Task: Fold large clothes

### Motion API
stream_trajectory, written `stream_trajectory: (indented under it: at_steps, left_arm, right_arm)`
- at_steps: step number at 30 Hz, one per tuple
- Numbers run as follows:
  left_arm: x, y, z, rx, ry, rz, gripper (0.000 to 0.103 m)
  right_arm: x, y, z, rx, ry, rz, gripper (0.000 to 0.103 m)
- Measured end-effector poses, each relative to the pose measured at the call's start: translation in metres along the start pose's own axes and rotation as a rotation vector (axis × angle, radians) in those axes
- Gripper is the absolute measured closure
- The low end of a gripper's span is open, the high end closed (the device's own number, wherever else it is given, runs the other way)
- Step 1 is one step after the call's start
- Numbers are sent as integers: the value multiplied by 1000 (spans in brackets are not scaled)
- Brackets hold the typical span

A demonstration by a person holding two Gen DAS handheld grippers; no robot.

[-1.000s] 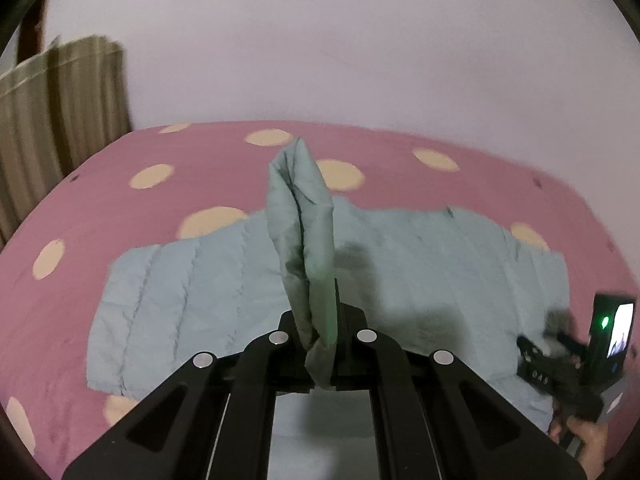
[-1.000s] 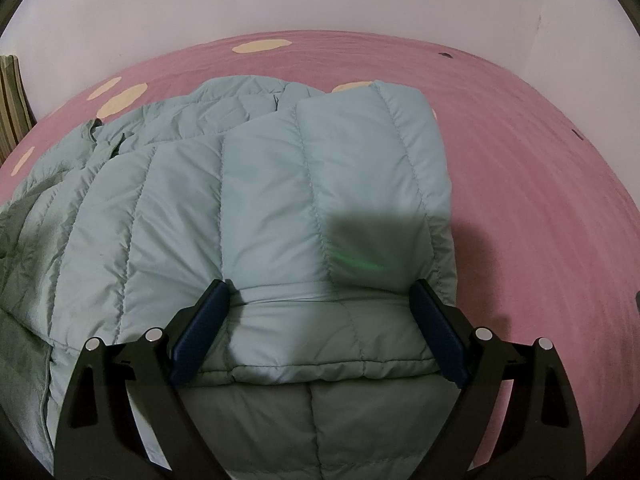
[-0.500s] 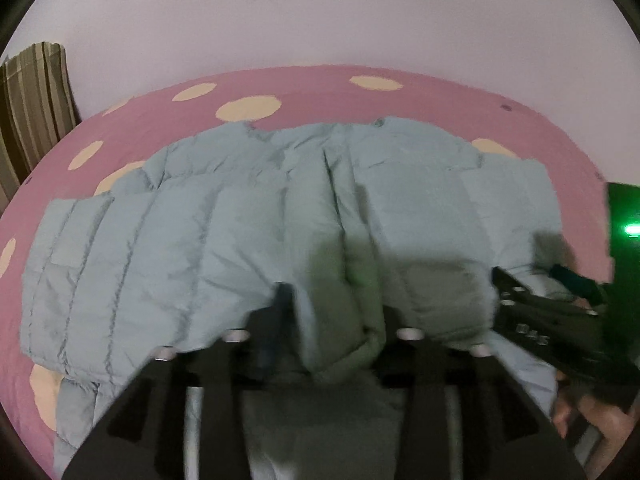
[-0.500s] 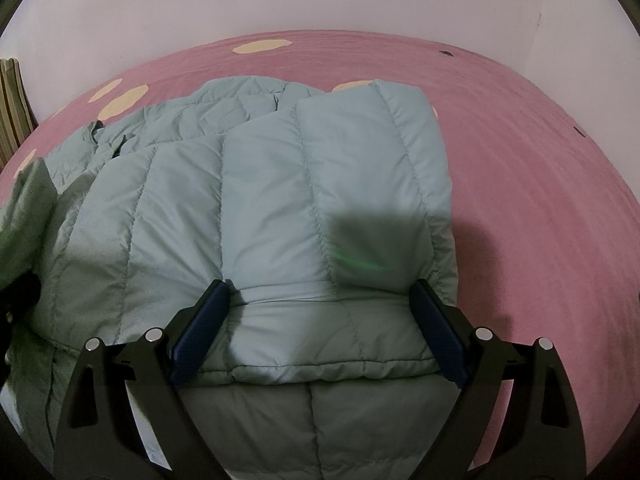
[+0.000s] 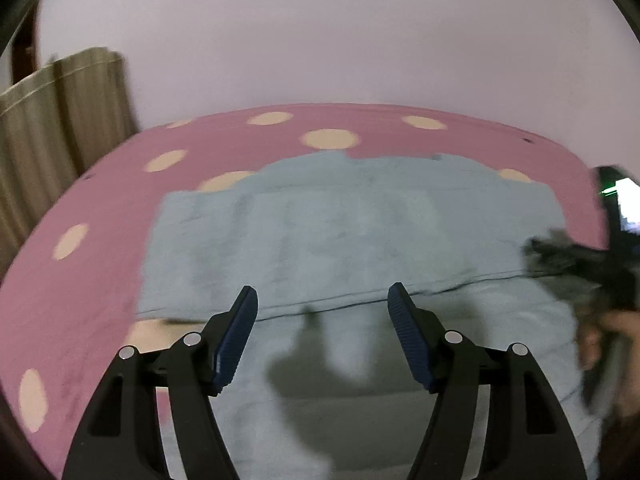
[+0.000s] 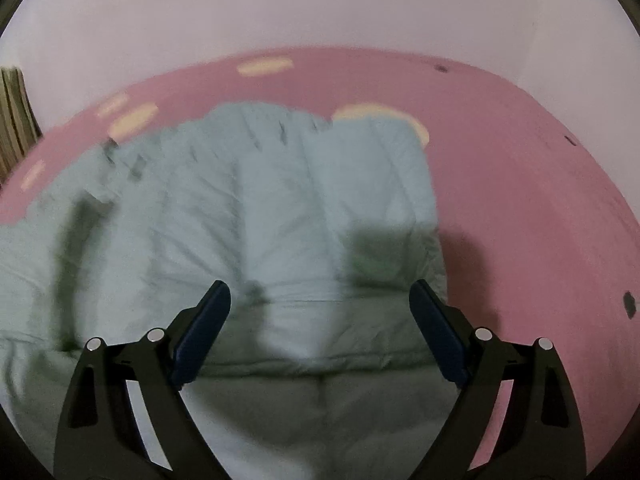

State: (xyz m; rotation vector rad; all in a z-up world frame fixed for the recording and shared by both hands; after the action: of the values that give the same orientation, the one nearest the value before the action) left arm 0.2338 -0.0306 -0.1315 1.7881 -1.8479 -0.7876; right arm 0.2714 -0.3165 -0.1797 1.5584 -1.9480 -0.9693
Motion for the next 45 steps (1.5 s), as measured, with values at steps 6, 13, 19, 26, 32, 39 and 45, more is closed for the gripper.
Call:
stream_trajectory:
  at_steps: [6,13,19,26,32,39,45]
  left_arm:
    - [-67,-7,18,-47,117,-97,36]
    - [-106,-8,33,-67,164,-142,36]
    - [-119,-9,40,-84,188,-127,36]
    - [-123,-2,25,-47,184,-117,36]
    - [-111,-7,0,-25,146,-104,36]
    - [-79,-28,-30,-29,95,-56,36]
    - [-46,-56,-43,-66,33,-45,36]
  right_arm:
    - [-78,30,-1,3,96,-172,13]
    - [-138,1,10,-105,108,-244,25]
    - [-160,-13,16,-181,137,-285,97]
    - [-141,39,-21,6,145,-261,100]
    - [-66,50,-42,72,106,-111,100]
    - [7,18,-33,-3,18,-43,100]
    - [24,-22,-10,-113,-22,-66,91]
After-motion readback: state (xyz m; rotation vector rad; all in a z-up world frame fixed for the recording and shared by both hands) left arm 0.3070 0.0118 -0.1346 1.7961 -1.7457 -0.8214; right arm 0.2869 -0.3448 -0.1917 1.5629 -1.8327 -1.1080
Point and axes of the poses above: each gripper's, at about its wrist camera, not at the fingertips, and y roughly against the way its jaws point, x to its right, z to its underside, the point moved 3 cm from there along -y, roughly the way its jaws point, and after that the axes turned 3 degrees about -z, right-handed, at the moved point
